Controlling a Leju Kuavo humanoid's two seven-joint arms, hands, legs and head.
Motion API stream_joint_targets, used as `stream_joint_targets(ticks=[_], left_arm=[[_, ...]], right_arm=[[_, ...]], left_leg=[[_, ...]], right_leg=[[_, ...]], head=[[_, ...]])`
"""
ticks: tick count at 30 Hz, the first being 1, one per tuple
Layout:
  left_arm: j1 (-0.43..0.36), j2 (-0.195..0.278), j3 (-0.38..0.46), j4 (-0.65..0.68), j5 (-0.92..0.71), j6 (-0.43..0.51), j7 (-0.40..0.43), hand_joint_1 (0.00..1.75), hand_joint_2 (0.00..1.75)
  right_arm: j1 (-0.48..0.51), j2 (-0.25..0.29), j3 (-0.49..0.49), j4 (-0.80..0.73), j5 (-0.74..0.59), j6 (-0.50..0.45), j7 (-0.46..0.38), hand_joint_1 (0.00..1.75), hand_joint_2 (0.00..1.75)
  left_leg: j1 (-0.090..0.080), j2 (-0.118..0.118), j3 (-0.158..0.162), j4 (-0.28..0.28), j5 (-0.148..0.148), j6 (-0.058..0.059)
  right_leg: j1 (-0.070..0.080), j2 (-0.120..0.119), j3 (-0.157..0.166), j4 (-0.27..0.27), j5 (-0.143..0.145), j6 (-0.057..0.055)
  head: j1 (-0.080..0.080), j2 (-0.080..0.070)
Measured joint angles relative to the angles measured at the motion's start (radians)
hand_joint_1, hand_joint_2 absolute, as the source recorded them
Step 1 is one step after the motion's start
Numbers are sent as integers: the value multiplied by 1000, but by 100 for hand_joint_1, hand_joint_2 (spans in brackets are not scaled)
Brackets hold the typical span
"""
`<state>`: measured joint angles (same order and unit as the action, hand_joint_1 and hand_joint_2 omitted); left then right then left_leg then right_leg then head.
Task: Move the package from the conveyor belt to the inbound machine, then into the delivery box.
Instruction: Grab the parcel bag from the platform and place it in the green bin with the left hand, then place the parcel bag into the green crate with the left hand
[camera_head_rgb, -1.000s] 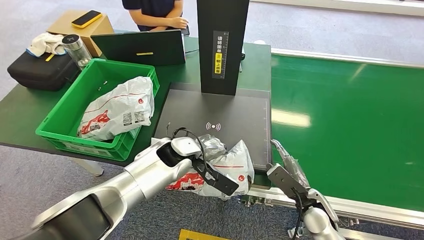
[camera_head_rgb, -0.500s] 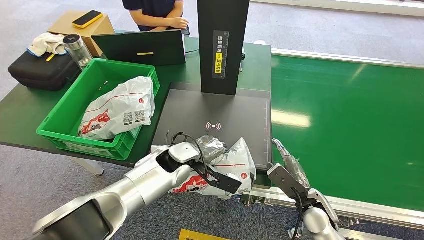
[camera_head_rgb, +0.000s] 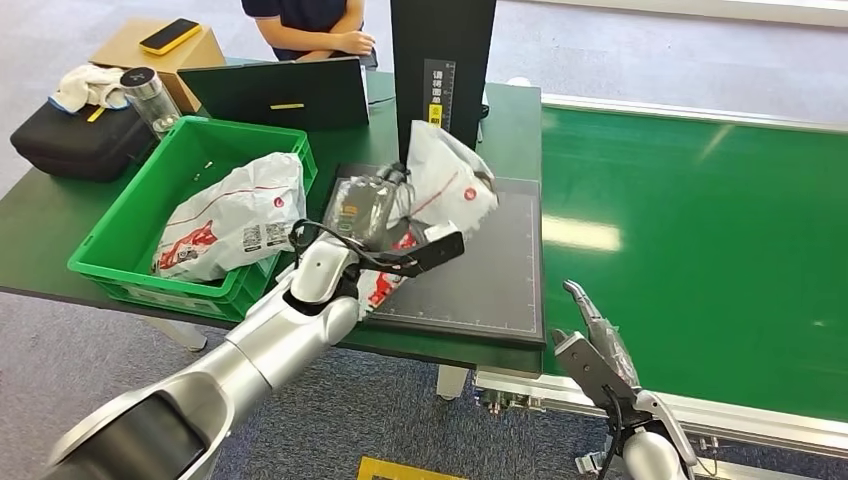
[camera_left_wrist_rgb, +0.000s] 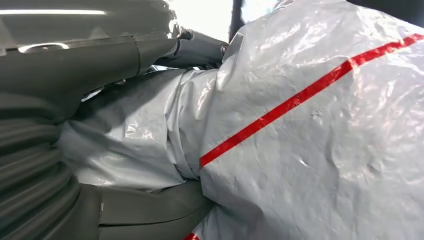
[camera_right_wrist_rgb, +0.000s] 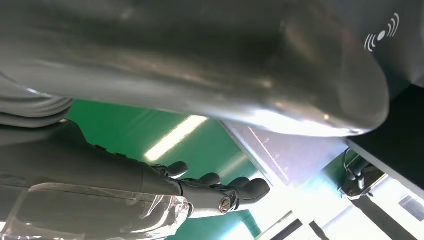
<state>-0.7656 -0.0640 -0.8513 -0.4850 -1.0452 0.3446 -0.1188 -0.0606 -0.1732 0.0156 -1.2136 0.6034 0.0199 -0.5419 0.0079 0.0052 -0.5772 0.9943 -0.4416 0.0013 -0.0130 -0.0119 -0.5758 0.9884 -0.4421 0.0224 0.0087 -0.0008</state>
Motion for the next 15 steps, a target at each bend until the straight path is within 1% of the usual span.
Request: stream_joint_targets(ticks=[2,4,10,13,15], left_arm=[[22,15,46,-66,-51,40,23,175,175],[47,25,91,-121,-87,56,29,175,175],[127,40,212,-270,-163,140,43,175,175],[168,46,292,-364,-193,209,49,175,175],[190,51,354,-427,-193,265,37,175,175]], right_arm=[[6,3,-5,-7,3,1,-2,0,0],[7,8,-6,-11,7,1,-5,0,0],[18,20,-9,-29,11,1,-6,0,0],[35,25,-13,-46,15,1,-6,0,0],[43,28,-15,-57,16,1,-6,0,0]], left_leg=[[0,0,-1,0,0,0],[0,0,-2,0,0,0],[0,0,-4,0,-1,0],[0,1,-5,0,-1,0],[0,1,-5,0,-1,0]], right_leg=[[0,0,-1,0,-1,0],[0,0,-2,0,-1,0],[0,0,-4,0,-1,0],[0,0,-5,0,-1,0],[0,0,-5,0,-1,0]], head=[[0,0],[0,0],[0,0],[0,0],[0,0]])
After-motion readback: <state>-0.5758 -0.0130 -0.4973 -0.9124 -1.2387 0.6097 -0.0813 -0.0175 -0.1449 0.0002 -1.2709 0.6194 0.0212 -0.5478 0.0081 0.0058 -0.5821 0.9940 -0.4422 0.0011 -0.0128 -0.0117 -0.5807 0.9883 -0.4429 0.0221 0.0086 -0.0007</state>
